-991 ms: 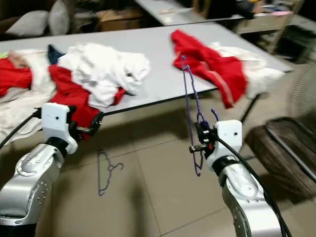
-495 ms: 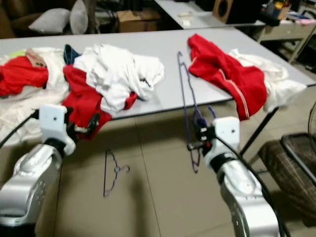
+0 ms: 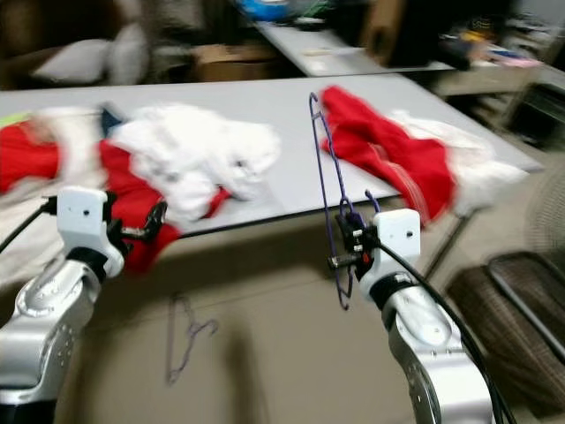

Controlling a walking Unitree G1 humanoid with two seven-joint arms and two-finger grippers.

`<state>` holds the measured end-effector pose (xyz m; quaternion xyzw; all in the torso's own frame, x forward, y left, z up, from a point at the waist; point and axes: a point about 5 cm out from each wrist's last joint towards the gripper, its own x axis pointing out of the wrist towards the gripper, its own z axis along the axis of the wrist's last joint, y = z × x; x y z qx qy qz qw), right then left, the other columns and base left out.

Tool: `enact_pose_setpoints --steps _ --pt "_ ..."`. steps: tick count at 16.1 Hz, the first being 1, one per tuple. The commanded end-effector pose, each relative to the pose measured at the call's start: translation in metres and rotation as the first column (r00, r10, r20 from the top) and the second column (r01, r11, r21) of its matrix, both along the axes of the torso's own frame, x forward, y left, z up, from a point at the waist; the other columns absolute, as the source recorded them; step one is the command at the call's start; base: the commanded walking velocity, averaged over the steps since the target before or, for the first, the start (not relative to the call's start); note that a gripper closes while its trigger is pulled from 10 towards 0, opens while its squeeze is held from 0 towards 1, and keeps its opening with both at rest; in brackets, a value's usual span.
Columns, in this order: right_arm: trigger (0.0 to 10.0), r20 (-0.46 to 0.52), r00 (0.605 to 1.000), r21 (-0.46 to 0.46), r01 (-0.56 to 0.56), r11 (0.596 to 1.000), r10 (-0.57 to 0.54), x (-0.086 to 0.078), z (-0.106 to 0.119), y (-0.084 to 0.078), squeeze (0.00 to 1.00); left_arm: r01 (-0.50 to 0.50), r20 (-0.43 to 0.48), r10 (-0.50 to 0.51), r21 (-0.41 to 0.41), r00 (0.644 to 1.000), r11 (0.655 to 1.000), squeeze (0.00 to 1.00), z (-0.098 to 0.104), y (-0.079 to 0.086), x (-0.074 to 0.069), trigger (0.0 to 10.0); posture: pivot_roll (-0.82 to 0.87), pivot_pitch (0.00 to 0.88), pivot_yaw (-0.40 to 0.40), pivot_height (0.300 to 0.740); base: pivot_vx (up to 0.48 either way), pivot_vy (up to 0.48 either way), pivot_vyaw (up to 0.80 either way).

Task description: Hang hanger

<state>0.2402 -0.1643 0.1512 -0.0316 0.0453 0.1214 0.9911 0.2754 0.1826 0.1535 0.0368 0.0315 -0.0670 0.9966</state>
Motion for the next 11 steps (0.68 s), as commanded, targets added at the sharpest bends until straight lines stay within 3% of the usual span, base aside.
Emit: enact_pose_setpoints --steps 1,4,6,11 --pt "10.0 0.015 1.000 -0.011 0.023 1.000 -0.023 0.000 0.004 -0.007 0.00 0.028 0.011 -0.028 -0.004 1.000 1.000 0.00 0.003 -0.008 0.001 10.0 -0.05 0.000 -0.024 0.740 0.322 0.000 0.00" --pt "10.0 0.016 1.000 -0.012 0.022 1.000 -0.021 0.000 0.003 -0.007 0.00 0.026 0.012 -0.026 -0.005 1.000 1.000 0.00 0.003 -0.008 0.001 10.0 -0.05 0.000 -0.026 0.740 0.322 0.000 0.00" --pt "10.0 0.015 0.995 -0.071 -0.101 0.992 0.103 -0.003 0.001 0.006 0.00 0.008 0.006 -0.008 0.001 1.000 1.000 0.00 0.000 -0.003 0.000 10.0 -0.04 0.000 -0.032 0.740 0.322 0.000 0.80" --pt "10.0 0.011 0.996 -0.031 -0.084 0.996 0.084 -0.003 -0.001 0.004 0.00 0.016 0.007 -0.016 0.003 1.000 1.000 0.00 -0.001 -0.004 0.000 10.0 -0.04 0.000 -0.031 0.740 0.327 0.000 0.00"
